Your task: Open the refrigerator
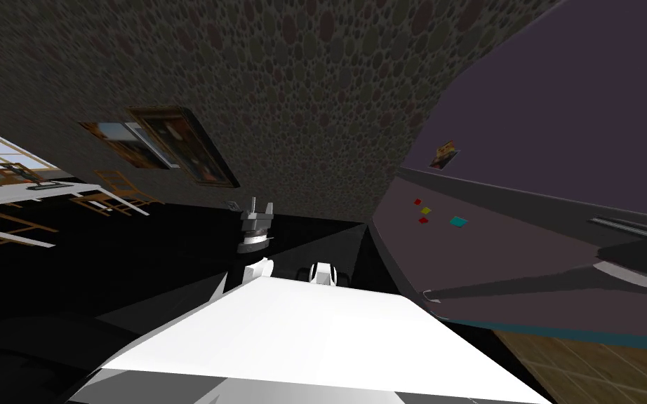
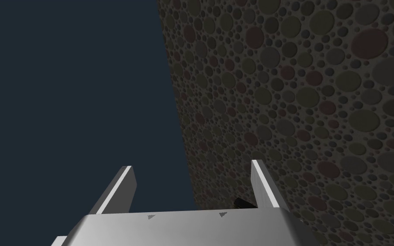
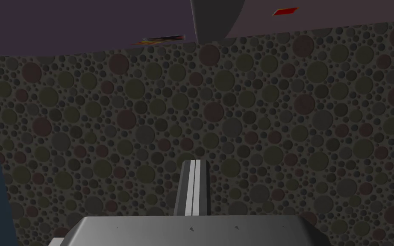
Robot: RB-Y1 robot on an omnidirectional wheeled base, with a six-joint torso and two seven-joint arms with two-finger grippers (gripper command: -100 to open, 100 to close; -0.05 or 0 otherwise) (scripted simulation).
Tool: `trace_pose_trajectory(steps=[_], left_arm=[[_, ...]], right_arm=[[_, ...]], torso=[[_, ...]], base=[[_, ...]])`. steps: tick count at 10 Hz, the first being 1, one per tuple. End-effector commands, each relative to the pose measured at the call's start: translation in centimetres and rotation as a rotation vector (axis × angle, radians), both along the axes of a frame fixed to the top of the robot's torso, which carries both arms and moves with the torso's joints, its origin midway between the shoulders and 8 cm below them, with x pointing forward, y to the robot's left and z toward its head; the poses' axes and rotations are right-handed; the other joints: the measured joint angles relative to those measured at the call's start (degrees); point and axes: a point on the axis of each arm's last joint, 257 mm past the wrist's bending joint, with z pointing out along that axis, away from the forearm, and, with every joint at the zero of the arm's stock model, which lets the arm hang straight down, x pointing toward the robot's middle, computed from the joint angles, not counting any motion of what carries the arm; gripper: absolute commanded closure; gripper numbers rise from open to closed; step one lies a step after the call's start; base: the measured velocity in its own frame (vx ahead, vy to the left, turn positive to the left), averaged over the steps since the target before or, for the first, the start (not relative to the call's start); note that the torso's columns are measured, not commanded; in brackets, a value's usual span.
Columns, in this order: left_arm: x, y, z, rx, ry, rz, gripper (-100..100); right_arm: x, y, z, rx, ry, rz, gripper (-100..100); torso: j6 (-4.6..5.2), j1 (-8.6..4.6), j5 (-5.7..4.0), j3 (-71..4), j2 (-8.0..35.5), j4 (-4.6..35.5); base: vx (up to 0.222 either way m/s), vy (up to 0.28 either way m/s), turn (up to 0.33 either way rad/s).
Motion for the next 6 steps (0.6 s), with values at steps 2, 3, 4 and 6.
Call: trace_pose_trajectory(steps=[2, 3, 4, 6], left_arm=[[0.0, 0.0, 0.0, 0.000, 0.000, 0.000, 0], [0.0, 0.0, 0.0, 0.000, 0.000, 0.000, 0], [0.0, 0.0, 0.0, 0.000, 0.000, 0.000, 0], [0.0, 0.0, 0.0, 0.000, 0.000, 0.000, 0]], right_arm=[[-1.4, -2.0, 0.1, -0.002, -0.003, -0.052, 100], [-2.3, -3.4, 0.2, -0.004, -0.004, -0.087, 100], [-2.3, -3.4, 0.2, -0.004, -0.004, -0.087, 100], [-1.5, -2.5, 0.5, -0.008, -0.008, -0.062, -100]], torso=[[-0.01, 0.08, 0.03, -0.08, -0.12, -0.04], [-0.03, 0.00, 0.02, -0.10, -0.12, -0.06], [-0.01, -0.08, -0.01, -0.12, -0.16, -0.06], [-0.02, -0.40, -0.08, 0.08, 0.18, 0.03]], base=[[0.122, 0.279, -0.019], [0.141, 0.248, -0.021], [0.113, 0.273, -0.013], [0.002, 0.034, 0.004]])
